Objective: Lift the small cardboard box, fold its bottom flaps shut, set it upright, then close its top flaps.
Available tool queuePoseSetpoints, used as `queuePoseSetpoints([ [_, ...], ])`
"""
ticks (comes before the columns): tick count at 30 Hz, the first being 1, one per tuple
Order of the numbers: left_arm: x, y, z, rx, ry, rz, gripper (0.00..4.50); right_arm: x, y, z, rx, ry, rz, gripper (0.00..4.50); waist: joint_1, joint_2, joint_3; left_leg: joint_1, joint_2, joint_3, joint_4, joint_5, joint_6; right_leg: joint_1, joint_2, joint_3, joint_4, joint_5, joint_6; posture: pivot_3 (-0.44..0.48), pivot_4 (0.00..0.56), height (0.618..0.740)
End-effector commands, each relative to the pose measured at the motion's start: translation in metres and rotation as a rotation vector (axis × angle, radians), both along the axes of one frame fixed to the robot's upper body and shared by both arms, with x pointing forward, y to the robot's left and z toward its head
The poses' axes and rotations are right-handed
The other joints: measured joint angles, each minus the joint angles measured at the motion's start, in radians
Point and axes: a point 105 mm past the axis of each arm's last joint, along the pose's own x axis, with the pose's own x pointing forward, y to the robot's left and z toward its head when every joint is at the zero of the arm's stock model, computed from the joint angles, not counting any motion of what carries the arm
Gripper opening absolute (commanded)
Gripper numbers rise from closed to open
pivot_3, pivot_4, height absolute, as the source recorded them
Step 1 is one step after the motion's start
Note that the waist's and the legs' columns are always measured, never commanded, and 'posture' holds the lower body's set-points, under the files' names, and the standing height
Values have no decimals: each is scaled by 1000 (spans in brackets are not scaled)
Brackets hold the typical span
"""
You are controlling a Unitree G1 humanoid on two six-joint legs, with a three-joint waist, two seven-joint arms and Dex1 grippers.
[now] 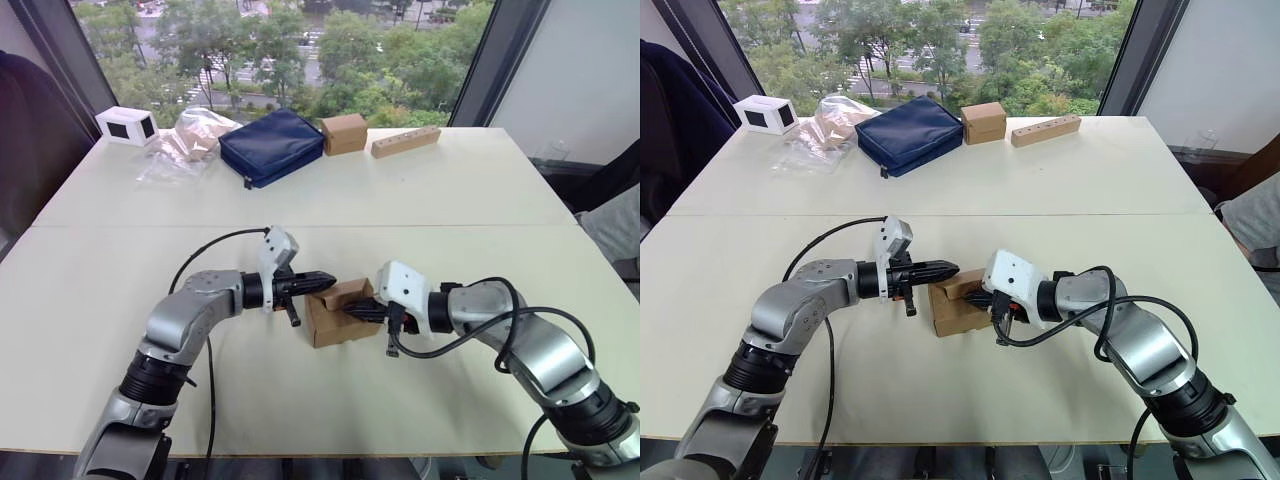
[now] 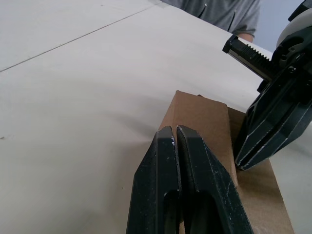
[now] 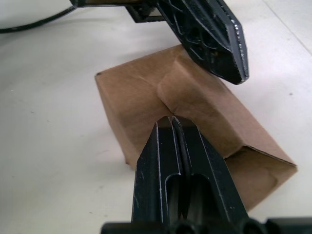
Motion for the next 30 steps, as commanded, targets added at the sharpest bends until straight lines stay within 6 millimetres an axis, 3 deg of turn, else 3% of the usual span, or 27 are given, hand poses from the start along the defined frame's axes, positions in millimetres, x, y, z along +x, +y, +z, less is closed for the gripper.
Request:
queuePoseSetpoints([
  [1,-3,0,11,-14,-57,-24,98,3,2,5,4,-28,-2,0,0,0,0,0,0,0,0,0,0,0,0,0,0,0,0,0,150,740],
  [12,-8,1,-2,59,-119,-63,98,9,1,7,-17,-53,-13,0,0,0,0,0,0,0,0,0,0,0,0,0,0,0,0,0,150,740],
  [16,-7,2,-9,100,-145,-69,98,-4,-2,11,1,2,33,0,1,0,0,0,0,0,0,0,0,0,0,0,0,0,0,0,150,740],
  [22,-5,4,-21,168,-198,-68,98,-7,-7,21,40,25,27,0,1,0,0,1,0,0,0,0,0,1,0,0,0,0,0,0,150,740],
  [30,-10,8,-36,218,-205,-80,98,0,-13,27,66,7,-9,0,0,1,-1,1,0,0,0,0,0,1,0,0,0,0,0,0,150,740],
])
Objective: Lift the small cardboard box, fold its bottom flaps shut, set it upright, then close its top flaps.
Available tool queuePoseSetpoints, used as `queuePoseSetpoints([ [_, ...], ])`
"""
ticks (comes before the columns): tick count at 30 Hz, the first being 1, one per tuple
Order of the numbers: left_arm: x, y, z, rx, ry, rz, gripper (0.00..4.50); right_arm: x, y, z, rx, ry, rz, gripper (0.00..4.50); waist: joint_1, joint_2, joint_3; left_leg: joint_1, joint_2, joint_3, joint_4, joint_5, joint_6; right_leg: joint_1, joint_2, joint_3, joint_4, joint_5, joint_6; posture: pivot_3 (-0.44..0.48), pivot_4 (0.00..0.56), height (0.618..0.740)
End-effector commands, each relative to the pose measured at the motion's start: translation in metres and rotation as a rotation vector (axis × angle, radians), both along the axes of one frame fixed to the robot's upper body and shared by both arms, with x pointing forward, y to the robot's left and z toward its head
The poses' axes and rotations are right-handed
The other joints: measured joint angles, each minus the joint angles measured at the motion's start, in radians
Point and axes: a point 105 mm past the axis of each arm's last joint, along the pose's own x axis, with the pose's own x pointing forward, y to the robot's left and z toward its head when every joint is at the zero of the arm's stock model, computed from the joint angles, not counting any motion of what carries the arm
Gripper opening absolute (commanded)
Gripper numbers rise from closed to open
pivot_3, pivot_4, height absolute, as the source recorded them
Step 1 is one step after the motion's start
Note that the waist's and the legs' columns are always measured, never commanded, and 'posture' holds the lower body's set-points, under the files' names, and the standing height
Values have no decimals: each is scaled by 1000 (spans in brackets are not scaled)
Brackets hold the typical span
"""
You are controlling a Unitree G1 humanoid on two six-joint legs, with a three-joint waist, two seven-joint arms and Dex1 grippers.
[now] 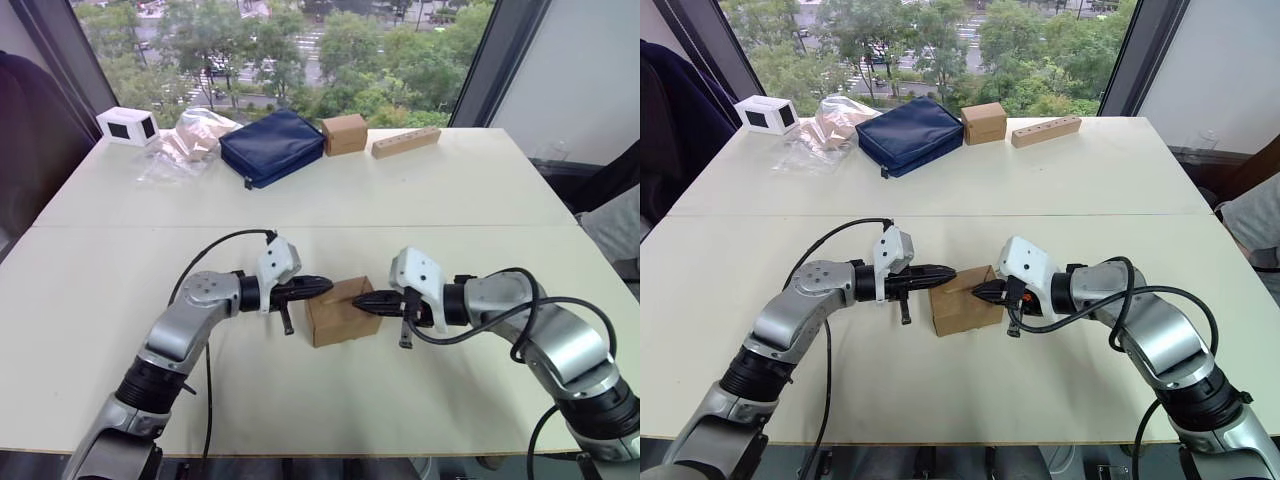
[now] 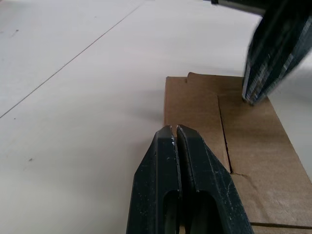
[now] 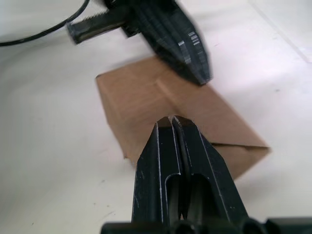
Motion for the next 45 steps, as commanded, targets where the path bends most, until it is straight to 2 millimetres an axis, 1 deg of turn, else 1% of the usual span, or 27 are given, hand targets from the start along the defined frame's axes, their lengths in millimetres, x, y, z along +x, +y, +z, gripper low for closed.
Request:
queuePoseSetpoints([
  [1,-1,5,-22,33,72,38,98,3,0,12,14,-66,-6,0,-1,0,0,0,0,0,0,0,0,0,0,0,0,0,0,0,150,740],
  [4,3,8,-11,-12,54,74,98,7,2,12,27,-77,-11,0,0,0,0,0,0,0,0,0,0,0,0,0,0,0,0,0,150,740],
  [10,-6,7,14,-124,84,73,98,15,4,14,36,-110,-19,0,-1,0,0,0,0,0,0,0,0,0,0,0,0,0,0,0,150,740],
  [14,-15,7,10,-143,154,47,98,17,4,13,36,-112,-9,0,-1,0,0,0,0,0,0,0,0,0,0,0,0,0,0,0,150,740],
  [22,-14,0,1,-114,135,60,98,16,9,6,19,-108,8,0,0,0,0,0,0,0,0,0,0,0,0,0,0,0,0,0,150,740],
  [26,-18,-4,-5,-79,130,35,98,17,7,-7,-29,-99,-3,0,0,0,0,0,0,0,0,0,0,0,0,0,0,0,0,0,150,740],
  [35,-19,-2,-8,-49,112,31,98,16,6,-14,-48,-90,-10,0,0,0,0,0,0,0,0,0,0,0,0,0,0,0,0,0,150,740],
  [39,-19,2,0,-94,138,41,98,18,6,-7,-11,-94,-24,0,0,0,0,0,0,0,0,0,0,0,0,0,0,0,0,0,150,740],
  [42,-24,7,9,-144,160,34,98,19,4,1,35,-93,-32,0,-3,0,0,0,0,0,0,0,0,0,0,0,0,0,0,0,150,740],
  [45,-25,23,30,-261,190,82,98,19,-4,17,125,-77,-57,0,-1,0,0,0,0,0,0,0,0,0,0,0,0,0,0,0,150,740],
])
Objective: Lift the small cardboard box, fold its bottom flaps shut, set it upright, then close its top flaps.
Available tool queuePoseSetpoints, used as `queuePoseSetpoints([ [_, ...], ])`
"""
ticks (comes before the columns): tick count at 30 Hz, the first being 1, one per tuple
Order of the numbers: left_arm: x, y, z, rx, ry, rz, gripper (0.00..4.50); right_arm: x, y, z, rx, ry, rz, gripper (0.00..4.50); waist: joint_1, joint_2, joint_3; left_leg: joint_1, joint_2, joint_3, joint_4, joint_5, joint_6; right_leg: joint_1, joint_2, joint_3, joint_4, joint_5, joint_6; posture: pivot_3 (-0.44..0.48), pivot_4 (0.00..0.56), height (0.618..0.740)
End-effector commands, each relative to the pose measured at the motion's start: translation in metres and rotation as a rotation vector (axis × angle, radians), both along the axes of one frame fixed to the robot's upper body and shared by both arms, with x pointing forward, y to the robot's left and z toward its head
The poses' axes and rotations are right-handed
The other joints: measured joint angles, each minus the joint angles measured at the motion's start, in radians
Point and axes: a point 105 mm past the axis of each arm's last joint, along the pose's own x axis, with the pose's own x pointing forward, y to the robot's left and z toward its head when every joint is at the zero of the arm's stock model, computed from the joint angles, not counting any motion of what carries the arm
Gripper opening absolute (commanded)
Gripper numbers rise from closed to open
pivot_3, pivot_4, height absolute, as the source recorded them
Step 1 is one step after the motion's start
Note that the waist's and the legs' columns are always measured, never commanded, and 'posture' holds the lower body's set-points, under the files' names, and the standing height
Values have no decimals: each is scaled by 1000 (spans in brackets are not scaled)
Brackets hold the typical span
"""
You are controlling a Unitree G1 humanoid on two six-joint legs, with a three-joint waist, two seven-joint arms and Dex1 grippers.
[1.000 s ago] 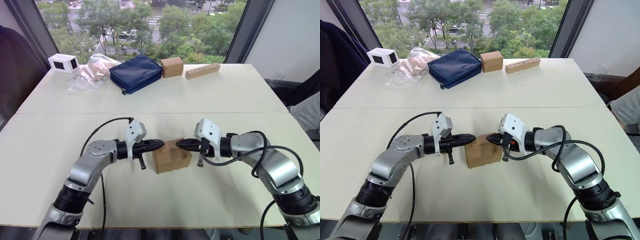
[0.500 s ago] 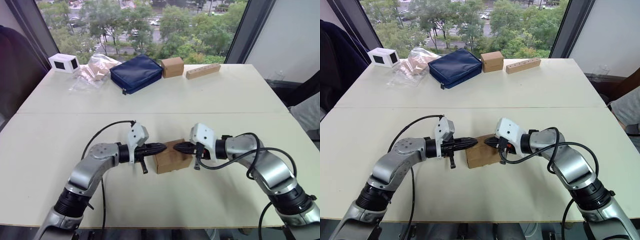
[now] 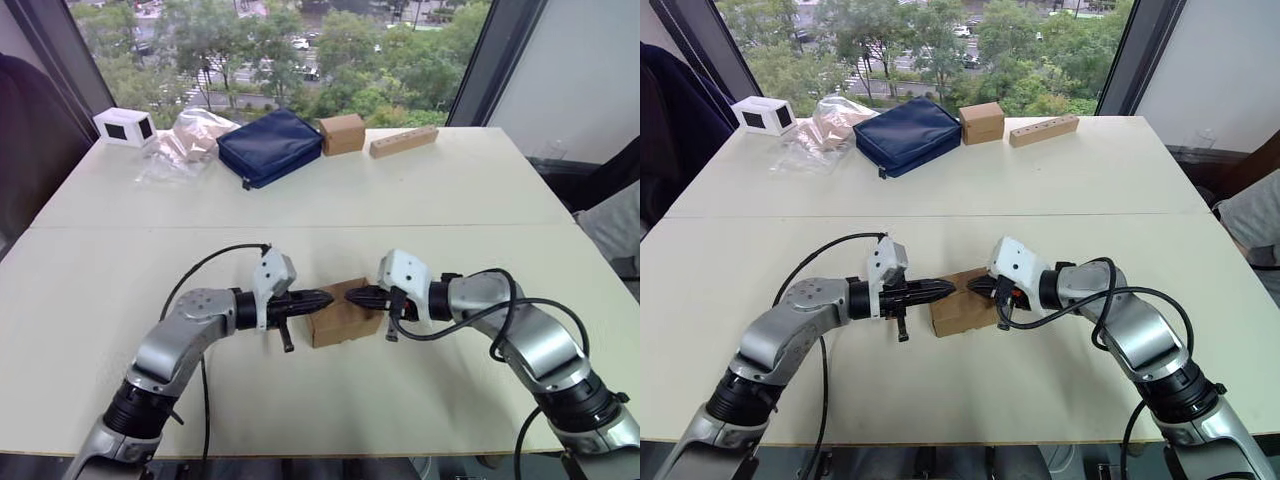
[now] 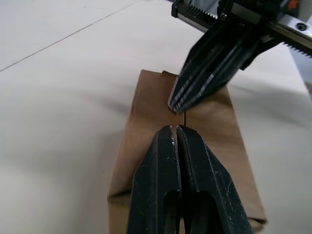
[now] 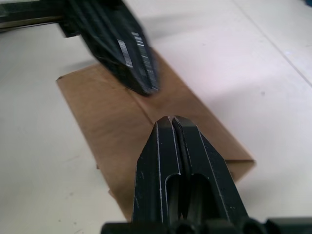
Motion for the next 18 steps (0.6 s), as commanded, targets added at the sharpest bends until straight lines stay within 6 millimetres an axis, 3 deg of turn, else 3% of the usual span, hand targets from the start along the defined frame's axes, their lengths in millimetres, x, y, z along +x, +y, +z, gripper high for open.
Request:
queuePoseSetpoints([
  [1,-2,23,40,-162,-8,85,98,0,-12,30,141,-12,-28,0,0,-1,0,0,0,0,0,0,0,0,0,0,0,0,0,0,150,740],
  [4,-4,40,51,-165,-27,162,98,-1,-26,39,203,10,-66,0,1,-1,0,0,0,0,0,0,0,0,0,0,0,0,0,0,150,740],
  [9,-4,63,40,-132,26,259,98,-2,-38,41,232,33,-116,0,1,0,1,0,0,0,0,0,0,0,0,0,-1,0,0,0,150,740],
  [13,-8,83,11,-10,68,351,98,-15,-51,31,229,94,-165,0,1,0,0,0,0,0,-1,0,0,0,0,0,-1,0,0,0,150,740],
  [18,-38,99,-19,112,161,307,98,-35,-70,12,179,169,-232,0,1,0,1,-1,0,0,-5,0,0,1,-1,0,-7,0,0,0,150,740],
])
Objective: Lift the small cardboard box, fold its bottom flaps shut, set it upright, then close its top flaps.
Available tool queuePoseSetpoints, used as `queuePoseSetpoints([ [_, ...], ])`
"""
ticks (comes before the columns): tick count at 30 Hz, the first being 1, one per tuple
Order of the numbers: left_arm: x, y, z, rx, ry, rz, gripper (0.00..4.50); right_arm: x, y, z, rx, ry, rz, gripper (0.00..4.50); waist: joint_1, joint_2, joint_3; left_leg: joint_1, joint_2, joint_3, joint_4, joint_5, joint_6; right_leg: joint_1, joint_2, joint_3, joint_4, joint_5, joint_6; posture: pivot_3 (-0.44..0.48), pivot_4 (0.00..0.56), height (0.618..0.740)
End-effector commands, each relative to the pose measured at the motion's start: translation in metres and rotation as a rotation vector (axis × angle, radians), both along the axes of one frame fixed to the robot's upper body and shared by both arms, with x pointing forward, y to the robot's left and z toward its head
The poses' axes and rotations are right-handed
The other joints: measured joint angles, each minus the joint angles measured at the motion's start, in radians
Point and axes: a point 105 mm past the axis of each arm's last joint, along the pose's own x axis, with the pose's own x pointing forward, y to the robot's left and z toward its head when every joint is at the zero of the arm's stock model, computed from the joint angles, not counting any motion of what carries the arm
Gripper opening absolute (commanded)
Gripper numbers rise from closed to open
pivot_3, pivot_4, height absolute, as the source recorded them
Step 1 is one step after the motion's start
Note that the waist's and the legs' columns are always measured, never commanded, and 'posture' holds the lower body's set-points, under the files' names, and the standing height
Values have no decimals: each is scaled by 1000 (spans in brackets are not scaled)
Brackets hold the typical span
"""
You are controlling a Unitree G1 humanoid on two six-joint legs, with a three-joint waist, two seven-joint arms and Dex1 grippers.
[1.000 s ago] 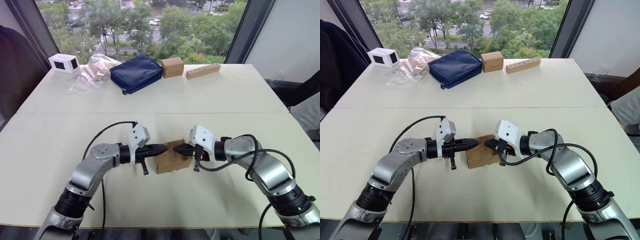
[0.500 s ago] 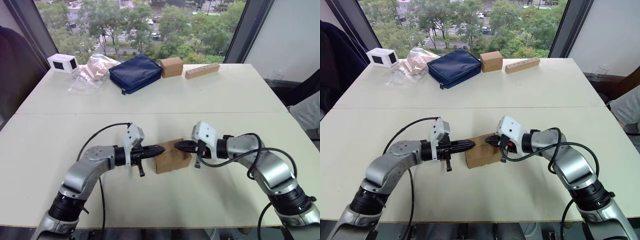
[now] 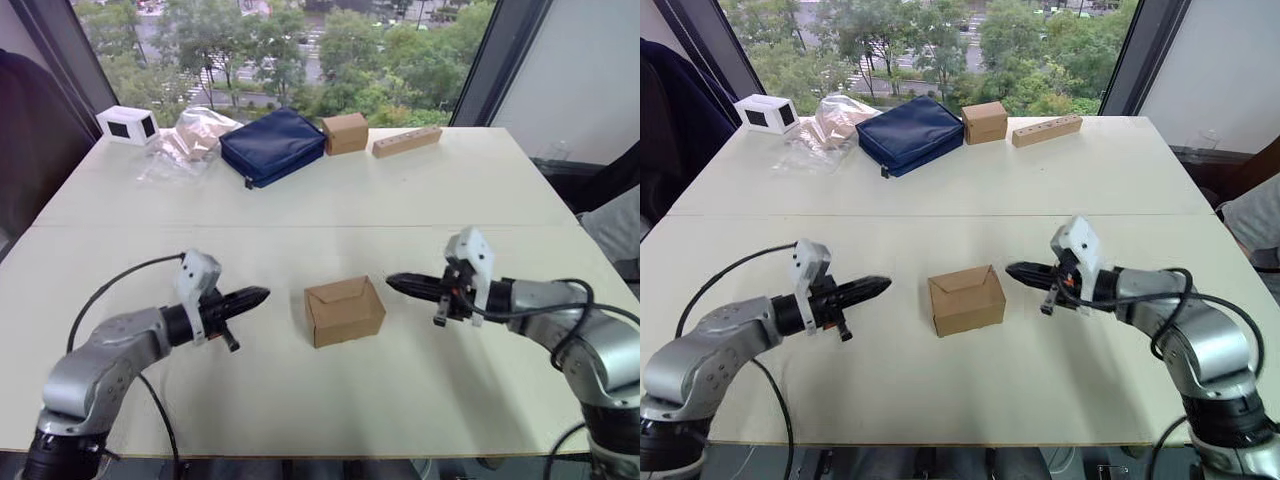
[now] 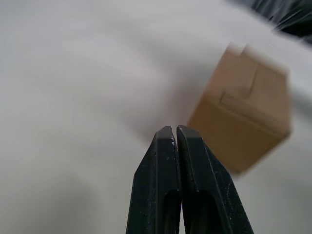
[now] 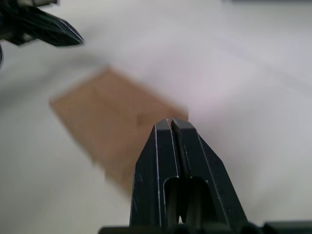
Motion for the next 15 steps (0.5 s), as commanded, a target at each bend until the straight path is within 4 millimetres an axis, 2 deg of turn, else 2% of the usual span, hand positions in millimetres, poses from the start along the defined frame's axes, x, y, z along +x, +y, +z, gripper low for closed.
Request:
queuePoseSetpoints([
  [1,-22,3,-3,45,4,-80,98,-13,-7,7,-13,-20,-9,0,-2,0,0,0,0,0,0,0,0,0,0,0,-1,0,0,0,150,740],
  [7,-34,8,-8,20,48,-78,98,-26,-23,-12,-74,63,-38,0,3,1,0,2,1,1,0,0,0,3,-1,0,-4,-2,-4,0,150,740],
  [15,-38,10,-1,14,45,-49,98,-24,-36,-17,-76,81,-65,0,1,2,0,2,1,1,-1,0,0,3,-1,0,-5,0,-2,0,150,740],
])
